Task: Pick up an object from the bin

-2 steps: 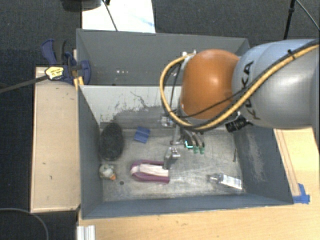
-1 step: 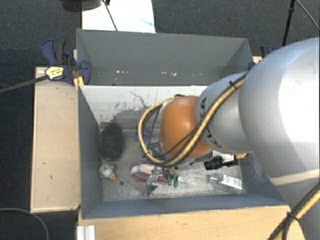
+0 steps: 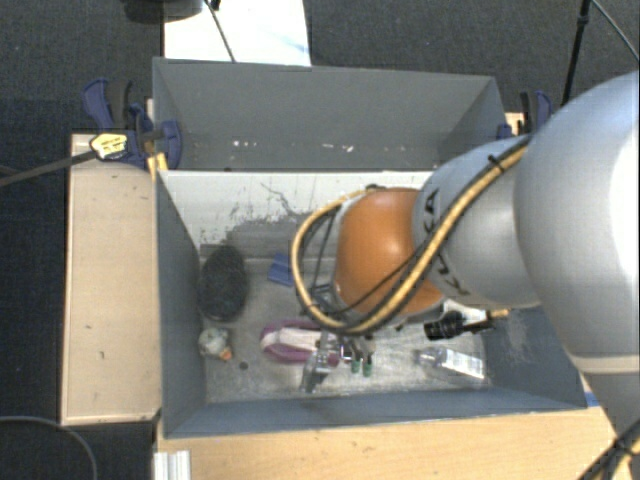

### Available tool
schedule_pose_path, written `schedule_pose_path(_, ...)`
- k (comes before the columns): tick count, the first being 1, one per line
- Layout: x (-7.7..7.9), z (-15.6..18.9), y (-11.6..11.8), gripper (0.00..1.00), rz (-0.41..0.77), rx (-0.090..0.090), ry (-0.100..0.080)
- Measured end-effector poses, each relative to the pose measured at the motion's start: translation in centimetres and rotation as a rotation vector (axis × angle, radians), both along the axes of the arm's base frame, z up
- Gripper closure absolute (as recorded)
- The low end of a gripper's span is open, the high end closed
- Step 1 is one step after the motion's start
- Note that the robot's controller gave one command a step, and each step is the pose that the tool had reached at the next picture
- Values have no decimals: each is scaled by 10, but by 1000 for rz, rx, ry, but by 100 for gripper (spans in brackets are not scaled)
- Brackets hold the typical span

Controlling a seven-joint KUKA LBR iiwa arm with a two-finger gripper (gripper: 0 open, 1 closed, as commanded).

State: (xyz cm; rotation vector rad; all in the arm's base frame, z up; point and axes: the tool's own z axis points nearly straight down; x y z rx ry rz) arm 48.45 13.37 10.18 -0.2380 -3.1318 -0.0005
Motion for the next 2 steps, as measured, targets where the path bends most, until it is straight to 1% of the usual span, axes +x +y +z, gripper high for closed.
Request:
schedule_pose_path(1, 1, 16, -4, 0, -106, 1, -5)
schedule_pose_path(2, 2, -33, -2, 0, -176, 0, 1)
